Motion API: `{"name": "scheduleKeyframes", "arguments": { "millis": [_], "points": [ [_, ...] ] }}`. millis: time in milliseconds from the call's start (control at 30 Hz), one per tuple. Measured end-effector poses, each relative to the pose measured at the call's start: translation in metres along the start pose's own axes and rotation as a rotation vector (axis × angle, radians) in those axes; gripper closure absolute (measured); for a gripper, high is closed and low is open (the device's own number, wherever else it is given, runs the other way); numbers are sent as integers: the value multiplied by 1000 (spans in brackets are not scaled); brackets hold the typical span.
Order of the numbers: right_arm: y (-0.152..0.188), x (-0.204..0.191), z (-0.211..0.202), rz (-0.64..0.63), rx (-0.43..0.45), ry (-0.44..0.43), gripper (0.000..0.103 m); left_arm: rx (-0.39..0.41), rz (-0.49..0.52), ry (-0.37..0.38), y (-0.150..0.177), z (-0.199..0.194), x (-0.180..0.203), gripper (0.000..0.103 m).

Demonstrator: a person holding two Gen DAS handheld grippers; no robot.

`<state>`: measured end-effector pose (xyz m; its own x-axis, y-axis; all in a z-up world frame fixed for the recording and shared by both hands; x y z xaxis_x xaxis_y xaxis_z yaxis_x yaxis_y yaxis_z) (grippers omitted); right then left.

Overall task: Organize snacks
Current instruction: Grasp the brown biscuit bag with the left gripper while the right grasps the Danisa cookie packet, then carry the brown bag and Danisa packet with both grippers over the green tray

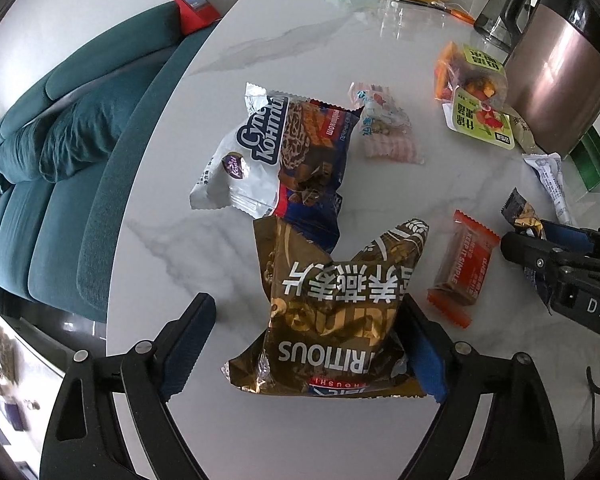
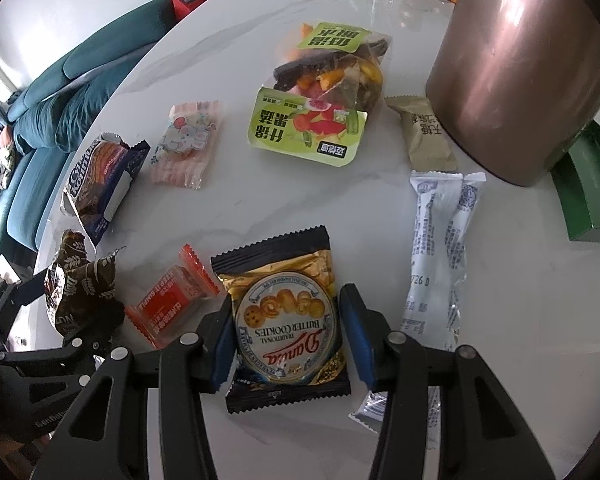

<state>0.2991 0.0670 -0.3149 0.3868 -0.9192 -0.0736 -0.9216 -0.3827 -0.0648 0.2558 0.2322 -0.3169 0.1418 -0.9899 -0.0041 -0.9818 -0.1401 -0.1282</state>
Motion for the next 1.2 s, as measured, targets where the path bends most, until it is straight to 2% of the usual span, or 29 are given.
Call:
{"name": "scheduleKeyframes", "arguments": {
  "millis": [100,133,167,267,333,367,433,567,600,833,1067,1200],
  "points": [
    [-1,-1,0,-3,-1,3,59,3,2,0,-3,0,0,19],
    [-1,0,1,0,-1,-3,59,8,11,2,-3,-1,1,27],
    [-1,0,1,2,1,-8,59,15,28,3,-5,-4,3,44],
    [-1,-1,1,-9,3,4,59,8,42,4,-4,-5,8,53],
    [0,-3,2,-27,6,21,60,14,48,6,-3,-5,8,55],
    [0,-2,2,-28,9,27,66,11,55,9,-3,-5,8,57],
    [0,-2,1,-25,13,23,71,2,60,12,-3,-5,8,59],
    [0,-3,1,-39,16,32,92,0,73,9,-4,-6,9,61],
    [1,-3,1,-40,18,30,94,-1,72,11,-4,-6,8,62],
    [5,-7,-7,-49,44,-9,99,-10,73,21,-3,-8,5,62],
    [15,-7,-30,-40,82,-64,99,37,94,47,1,-25,7,63],
    [29,1,-47,-32,101,-64,99,51,119,58,3,-37,15,63]
  ]
}}
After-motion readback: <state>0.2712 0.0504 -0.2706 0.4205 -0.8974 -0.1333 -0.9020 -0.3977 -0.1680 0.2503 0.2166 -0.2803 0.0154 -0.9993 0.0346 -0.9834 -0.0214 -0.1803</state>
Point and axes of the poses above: each gripper's, at about its wrist camera, not at the fingertips, and z roughly the way its jaws point, x to its right, y to its underside, the point moved 6 cm from there along z, roughly the way its jaws point, and after that the axes turned 15 degrees about -x, right-handed, at the moved point
